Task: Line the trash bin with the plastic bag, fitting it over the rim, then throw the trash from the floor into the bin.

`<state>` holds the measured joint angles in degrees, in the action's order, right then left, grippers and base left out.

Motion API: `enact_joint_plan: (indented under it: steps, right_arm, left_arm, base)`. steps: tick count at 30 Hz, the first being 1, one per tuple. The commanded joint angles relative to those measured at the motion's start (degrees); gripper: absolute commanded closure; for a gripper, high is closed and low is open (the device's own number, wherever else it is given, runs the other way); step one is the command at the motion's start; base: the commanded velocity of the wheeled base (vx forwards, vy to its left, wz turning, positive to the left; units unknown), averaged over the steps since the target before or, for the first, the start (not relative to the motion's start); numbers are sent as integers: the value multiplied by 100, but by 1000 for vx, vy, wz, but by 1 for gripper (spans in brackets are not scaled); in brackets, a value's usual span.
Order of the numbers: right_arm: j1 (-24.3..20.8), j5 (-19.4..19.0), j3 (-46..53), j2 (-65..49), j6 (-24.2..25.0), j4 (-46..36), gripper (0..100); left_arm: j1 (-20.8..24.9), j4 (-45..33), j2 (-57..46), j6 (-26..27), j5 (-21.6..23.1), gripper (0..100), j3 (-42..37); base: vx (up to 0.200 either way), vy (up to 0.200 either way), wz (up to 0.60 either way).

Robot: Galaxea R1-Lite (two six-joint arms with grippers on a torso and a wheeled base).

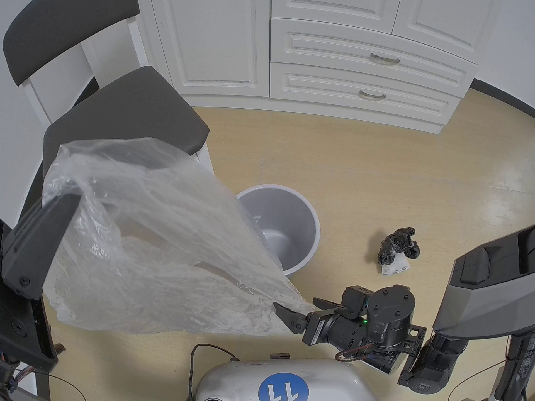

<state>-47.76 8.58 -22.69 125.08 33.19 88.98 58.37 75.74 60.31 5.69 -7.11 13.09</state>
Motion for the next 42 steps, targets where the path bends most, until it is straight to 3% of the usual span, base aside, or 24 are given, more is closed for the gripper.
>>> enact_joint_plan:
  steps: [1, 42]
  right_arm:
    - [-40, 38, -210, -89, 205, 102, 0]
    - [-49, 153, -298, -27, 284, 102, 0]
  left_arm:
    - [-1, 2, 16, 2, -1, 100, -8]
    - [175, -33, -247, -165, -1, 100, 246]
  base:
    - [0, 0, 0]
    - [0, 0, 0]
